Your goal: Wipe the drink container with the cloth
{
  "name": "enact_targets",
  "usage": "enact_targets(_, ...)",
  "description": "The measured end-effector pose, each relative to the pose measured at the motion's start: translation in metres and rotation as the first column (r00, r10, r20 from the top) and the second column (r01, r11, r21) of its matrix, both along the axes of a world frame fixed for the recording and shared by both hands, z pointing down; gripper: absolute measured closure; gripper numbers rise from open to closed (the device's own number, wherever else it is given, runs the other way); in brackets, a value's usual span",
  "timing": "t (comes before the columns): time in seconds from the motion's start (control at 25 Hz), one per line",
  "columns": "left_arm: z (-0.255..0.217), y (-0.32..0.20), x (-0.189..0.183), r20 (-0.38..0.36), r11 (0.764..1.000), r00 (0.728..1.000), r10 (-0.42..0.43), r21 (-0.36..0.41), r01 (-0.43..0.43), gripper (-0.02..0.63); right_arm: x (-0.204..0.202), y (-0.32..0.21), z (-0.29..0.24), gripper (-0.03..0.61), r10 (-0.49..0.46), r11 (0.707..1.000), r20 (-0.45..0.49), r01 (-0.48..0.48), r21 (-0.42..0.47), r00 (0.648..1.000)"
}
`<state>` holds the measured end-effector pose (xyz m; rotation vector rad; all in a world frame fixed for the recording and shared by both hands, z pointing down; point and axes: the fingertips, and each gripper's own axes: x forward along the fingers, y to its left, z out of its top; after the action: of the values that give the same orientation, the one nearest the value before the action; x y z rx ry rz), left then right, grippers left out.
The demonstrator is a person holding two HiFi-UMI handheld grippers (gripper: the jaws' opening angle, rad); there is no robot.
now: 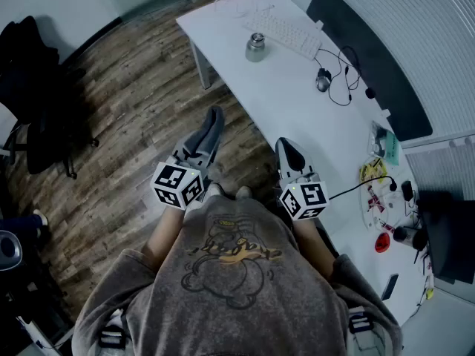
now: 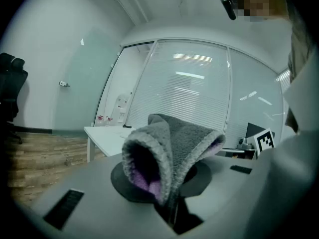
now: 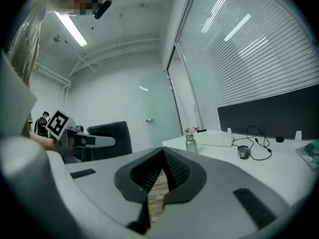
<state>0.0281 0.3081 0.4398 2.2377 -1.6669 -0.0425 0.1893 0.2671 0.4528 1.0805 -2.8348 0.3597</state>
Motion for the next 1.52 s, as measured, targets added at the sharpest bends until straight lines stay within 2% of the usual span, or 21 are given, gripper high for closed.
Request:
enact_targets(0.44, 0.001, 0.000, -0.016, 0.001, 1.000, 1.000, 0.017, -0.006, -0.017, 0.538, -0.016, 0.007, 0.006, 0.583, 0.007, 1.000, 0.006, -0.006, -0.025, 1.000)
enact_targets(1.04, 0.019, -0.003, -0.046, -0.019, 0.997, 0.997, 0.074, -0.001, -0.074, 0.538, -0.055, 0.014, 0.018, 0.583, 0.043, 0.999, 0.018, -0.042, -0.016, 0.999)
enact_targets(1.52, 0.014, -0.049, -0.067, -0.027, 0.997, 0.997, 0.076, 0.025, -0.075, 0.538, -0.076, -0.034, 0.014, 0.583, 0.033, 0.999, 0.009, -0.033, 0.007, 0.999)
